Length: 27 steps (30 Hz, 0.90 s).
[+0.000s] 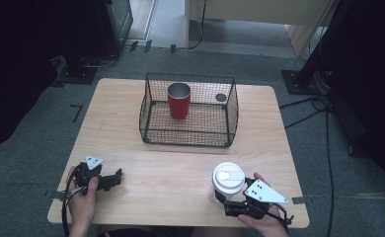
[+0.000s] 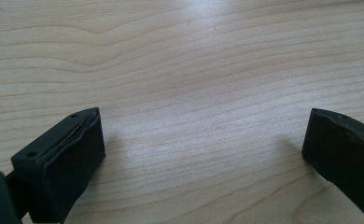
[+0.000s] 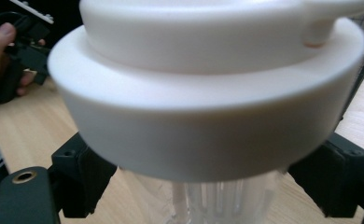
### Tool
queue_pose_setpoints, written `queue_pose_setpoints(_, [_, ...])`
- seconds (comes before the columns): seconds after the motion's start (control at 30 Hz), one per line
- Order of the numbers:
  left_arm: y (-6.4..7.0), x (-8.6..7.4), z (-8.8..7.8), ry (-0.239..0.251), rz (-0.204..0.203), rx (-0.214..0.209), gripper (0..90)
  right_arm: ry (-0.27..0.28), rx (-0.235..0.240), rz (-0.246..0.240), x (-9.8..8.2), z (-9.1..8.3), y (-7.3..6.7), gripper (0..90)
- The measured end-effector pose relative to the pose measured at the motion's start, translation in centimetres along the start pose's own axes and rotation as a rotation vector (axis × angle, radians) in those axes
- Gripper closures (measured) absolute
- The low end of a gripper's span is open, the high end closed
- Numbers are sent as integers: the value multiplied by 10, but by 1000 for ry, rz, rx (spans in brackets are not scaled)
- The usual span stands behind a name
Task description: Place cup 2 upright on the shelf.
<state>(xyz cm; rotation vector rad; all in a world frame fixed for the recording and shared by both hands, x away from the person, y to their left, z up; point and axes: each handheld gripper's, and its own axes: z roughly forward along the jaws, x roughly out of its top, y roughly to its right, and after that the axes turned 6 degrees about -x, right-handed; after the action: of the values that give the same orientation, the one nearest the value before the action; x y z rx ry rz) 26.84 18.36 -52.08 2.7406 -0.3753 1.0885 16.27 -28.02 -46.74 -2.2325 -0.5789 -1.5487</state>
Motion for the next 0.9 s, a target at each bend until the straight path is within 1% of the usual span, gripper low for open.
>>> queue_pose_setpoints(0.07, [0,0,0,0,-3,3,0,2,-24,-6,0,2,-3,148])
queue_pose_setpoints(0.17, [2,0,0,2,-13,13,0,7,-33,17,2,3,-4,150])
queue_pose_setpoints(0.3, [2,0,0,1,-17,18,0,19,-57,29,2,3,-4,158])
queue_pose_setpoints(0.33, [2,0,0,1,-16,18,0,24,-59,22,2,3,-4,160])
queue_pose_setpoints(0.43, [2,0,0,1,-17,17,0,31,-84,-8,3,1,-8,163])
queue_pose_setpoints(0.47, [2,0,0,1,-16,17,0,30,-88,-8,3,0,-9,163])
queue_pose_setpoints(0.53, [2,0,0,1,-17,17,0,31,-95,13,4,-1,-10,163])
queue_pose_setpoints(0.6, [2,0,0,1,-16,17,0,40,-106,24,5,-3,-9,164])
queue_pose_setpoints(0.63, [2,0,0,1,-16,18,0,54,-120,28,7,-4,-8,164])
queue_pose_setpoints(0.73, [2,0,0,1,-17,17,0,81,-136,40,12,-7,-7,164])
queue_pose_setpoints(0.77, [3,0,0,3,-18,17,0,82,-139,46,13,-7,-6,164])
queue_pose_setpoints(0.83, [3,1,1,1,-18,18,0,84,-145,40,16,-7,-6,164])
queue_pose_setpoints(0.9, [3,1,1,1,-17,18,0,82,-156,46,18,-6,-5,164])
